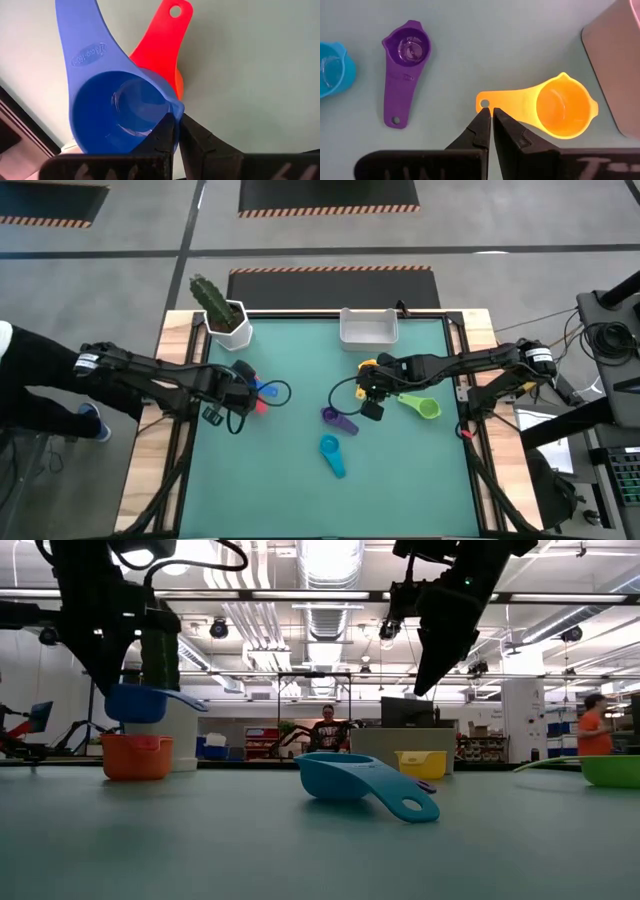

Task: Nest measuring cups in basket
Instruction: Stack the blue measuring cup on top of the red measuring cup

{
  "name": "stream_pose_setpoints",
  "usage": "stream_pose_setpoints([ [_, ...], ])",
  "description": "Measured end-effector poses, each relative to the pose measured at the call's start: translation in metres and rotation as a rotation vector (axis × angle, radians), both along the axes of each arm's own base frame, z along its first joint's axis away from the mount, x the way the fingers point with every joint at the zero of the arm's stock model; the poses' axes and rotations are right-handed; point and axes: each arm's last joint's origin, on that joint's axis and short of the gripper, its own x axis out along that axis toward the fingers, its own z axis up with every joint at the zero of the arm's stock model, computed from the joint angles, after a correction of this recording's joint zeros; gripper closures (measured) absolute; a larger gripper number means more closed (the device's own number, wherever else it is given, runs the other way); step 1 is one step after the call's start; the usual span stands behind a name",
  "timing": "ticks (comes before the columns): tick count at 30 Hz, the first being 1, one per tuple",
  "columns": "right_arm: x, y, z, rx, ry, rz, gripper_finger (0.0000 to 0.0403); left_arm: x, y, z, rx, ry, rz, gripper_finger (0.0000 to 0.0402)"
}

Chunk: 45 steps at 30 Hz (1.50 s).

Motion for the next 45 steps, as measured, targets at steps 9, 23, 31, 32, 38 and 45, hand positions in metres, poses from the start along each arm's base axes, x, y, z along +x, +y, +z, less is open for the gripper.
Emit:
stream_pose_setpoints([
  [9, 0.001, 0.000, 0.000, 0.000, -0.007, 0.001, 0.0394, -0.002, 0.003, -0.011, 0.005, 0.017, -0.007, 0.0402],
  [23, 0.001, 0.000, 0.000, -0.001, -0.007, 0.001, 0.0394, -0.006, 0.005, -0.031, 0.083, 0.032, -0.007, 0.0377],
  [31, 0.001, 0.000, 0.000, -0.001, -0.010, 0.001, 0.0394, -0.004, 0.006, -0.028, 0.093, 0.019, -0.006, 0.0346],
  [32, 0.001, 0.000, 0.001, -0.001, -0.012, 0.001, 0.0394, -0.004, 0.006, -0.028, 0.093, 0.019, -0.006, 0.0339],
  [38, 0.002, 0.000, 0.001, -0.001, -0.019, 0.001, 0.0394, -0.005, 0.006, -0.028, 0.093, 0.022, -0.002, 0.0294],
  [45, 0.002, 0.000, 0.001, -0.001, -0.021, 0.001, 0.0394, -0.007, 0.006, -0.025, 0.093, 0.038, 0.037, 0.0257],
])
